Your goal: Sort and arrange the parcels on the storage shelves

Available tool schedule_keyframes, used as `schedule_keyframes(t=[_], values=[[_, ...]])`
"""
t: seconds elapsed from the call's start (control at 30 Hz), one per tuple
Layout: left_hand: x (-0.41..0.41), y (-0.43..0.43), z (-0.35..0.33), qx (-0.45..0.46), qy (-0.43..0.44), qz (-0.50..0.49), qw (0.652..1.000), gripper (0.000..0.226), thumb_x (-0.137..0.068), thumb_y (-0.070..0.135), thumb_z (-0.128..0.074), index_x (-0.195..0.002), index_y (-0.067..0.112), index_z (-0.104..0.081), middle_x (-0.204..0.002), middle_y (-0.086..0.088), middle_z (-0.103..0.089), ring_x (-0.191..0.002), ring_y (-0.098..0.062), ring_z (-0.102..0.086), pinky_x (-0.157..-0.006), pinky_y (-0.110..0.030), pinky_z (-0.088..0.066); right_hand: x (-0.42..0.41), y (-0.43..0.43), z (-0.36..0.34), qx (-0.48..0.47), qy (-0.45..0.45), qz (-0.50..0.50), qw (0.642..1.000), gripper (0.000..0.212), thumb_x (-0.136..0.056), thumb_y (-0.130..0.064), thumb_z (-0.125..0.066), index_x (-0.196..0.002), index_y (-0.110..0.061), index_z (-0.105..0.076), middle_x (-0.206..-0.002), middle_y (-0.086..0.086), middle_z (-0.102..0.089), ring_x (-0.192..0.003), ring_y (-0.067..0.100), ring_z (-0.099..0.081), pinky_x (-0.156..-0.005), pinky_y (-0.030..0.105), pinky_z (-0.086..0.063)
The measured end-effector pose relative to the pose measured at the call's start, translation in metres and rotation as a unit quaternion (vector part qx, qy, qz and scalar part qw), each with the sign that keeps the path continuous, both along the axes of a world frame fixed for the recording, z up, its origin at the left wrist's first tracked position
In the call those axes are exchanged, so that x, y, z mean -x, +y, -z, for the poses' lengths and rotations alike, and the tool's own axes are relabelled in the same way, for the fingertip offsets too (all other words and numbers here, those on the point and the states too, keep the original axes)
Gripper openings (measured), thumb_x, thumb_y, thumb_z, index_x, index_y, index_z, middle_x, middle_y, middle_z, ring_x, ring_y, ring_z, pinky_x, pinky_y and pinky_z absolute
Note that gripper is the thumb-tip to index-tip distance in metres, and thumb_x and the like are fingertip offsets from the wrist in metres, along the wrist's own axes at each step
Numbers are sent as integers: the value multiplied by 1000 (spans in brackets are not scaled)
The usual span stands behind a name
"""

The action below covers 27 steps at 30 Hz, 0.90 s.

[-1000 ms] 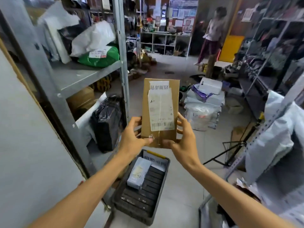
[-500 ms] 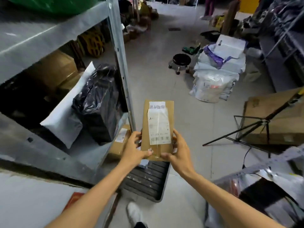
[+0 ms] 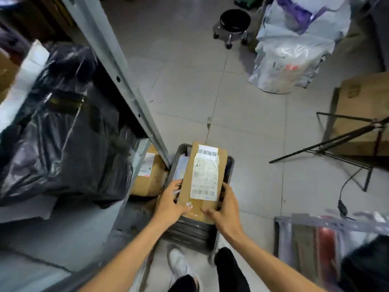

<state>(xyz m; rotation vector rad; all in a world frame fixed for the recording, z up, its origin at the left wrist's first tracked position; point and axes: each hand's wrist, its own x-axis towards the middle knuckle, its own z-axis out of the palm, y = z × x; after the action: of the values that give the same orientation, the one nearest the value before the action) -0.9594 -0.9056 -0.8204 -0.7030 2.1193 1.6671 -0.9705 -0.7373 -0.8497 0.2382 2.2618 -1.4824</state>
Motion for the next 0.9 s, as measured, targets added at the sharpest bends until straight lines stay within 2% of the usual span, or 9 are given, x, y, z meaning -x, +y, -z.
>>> schedule_keyframes(t=[0.1, 0.2, 0.3, 0.4, 0.47, 0.6, 0.7, 0.8, 0.9], values=[[-2, 10, 37, 14, -31, -23, 999, 66, -71, -11, -73, -115, 32, -50, -111, 20, -56, -105, 1, -54, -76, -9, -47, 7, 6, 45, -11, -47, -16, 999, 90, -55, -31, -83, -135, -27, -43, -122, -6, -58, -114, 13, -56, -90, 44, -53], [-14, 15, 81, 15, -72, -48, 996, 65, -68, -12, -74, -112, 31, -53, -111, 16, -61, -101, 6, -58, -70, -7, -47, 7, 10, 86, -17, -98, -35, 994, 87, -51, -35, -79, -130, -34, -44, -120, -6, -57, -113, 13, -55, -93, 42, -50], [-25, 13, 127, 25, -121, -67, 990, 66, -64, -10, -76, -108, 35, -53, -105, 19, -62, -98, -1, -60, -71, -11, -47, 1, 7, 132, -21, -146, -65, 987, 87, -49, -43, -79, -129, -35, -44, -119, -7, -58, -113, 12, -54, -94, 42, -50], [-39, 4, 168, 41, -149, -86, 984, 63, -66, -7, -78, -99, 41, -53, -97, 22, -61, -90, 1, -61, -71, -16, -49, -7, -4, 168, -29, -189, -77, 978, 84, -57, -26, -84, -129, -33, -43, -120, -6, -59, -112, 12, -55, -97, 40, -50], [-46, -5, 192, 45, -151, -86, 984, 58, -70, -3, -79, -102, 38, -53, -99, 22, -61, -92, -1, -61, -71, -17, -49, -13, -15, 189, -29, -202, -83, 975, 78, -66, -11, -83, -131, -27, -43, -117, -9, -60, -110, 10, -57, -96, 34, -51], [-56, -25, 237, 58, -162, -88, 981, 57, -71, -2, -79, -100, 39, -52, -100, 19, -62, -94, -11, -64, -80, -29, -53, -24, -34, 225, -39, -215, -85, 972, 72, -71, -4, -80, -129, -23, -42, -103, -20, -59, -95, 2, -57, -81, 18, -48], [-62, -32, 264, 73, -181, -71, 978, 53, -68, 0, -81, -94, 36, -52, -96, 16, -63, -92, -11, -65, -82, -36, -55, -33, -44, 248, -46, -218, -86, 971, 66, -74, -5, -79, -125, -19, -40, -105, -14, -57, -102, 9, -58, -81, 23, -53], [-67, -39, 290, 105, -199, -55, 973, 44, -71, 2, -78, -95, 27, -51, -95, 7, -67, -89, -14, -66, -78, -37, -57, -39, -54, 269, -37, -231, -76, 969, 54, -81, -7, -74, -117, -22, -36, -115, -8, -57, -111, 15, -58, -83, 41, -58], [-65, -48, 319, 129, -211, -47, 968, 34, -77, 4, -74, -102, 16, -53, -103, -1, -68, -91, -16, -66, -72, -28, -55, -41, -65, 293, -26, -223, -65, 972, 44, -86, -12, -70, -113, -20, -36, -125, 3, -60, -113, 19, -60, -85, 39, -58]])
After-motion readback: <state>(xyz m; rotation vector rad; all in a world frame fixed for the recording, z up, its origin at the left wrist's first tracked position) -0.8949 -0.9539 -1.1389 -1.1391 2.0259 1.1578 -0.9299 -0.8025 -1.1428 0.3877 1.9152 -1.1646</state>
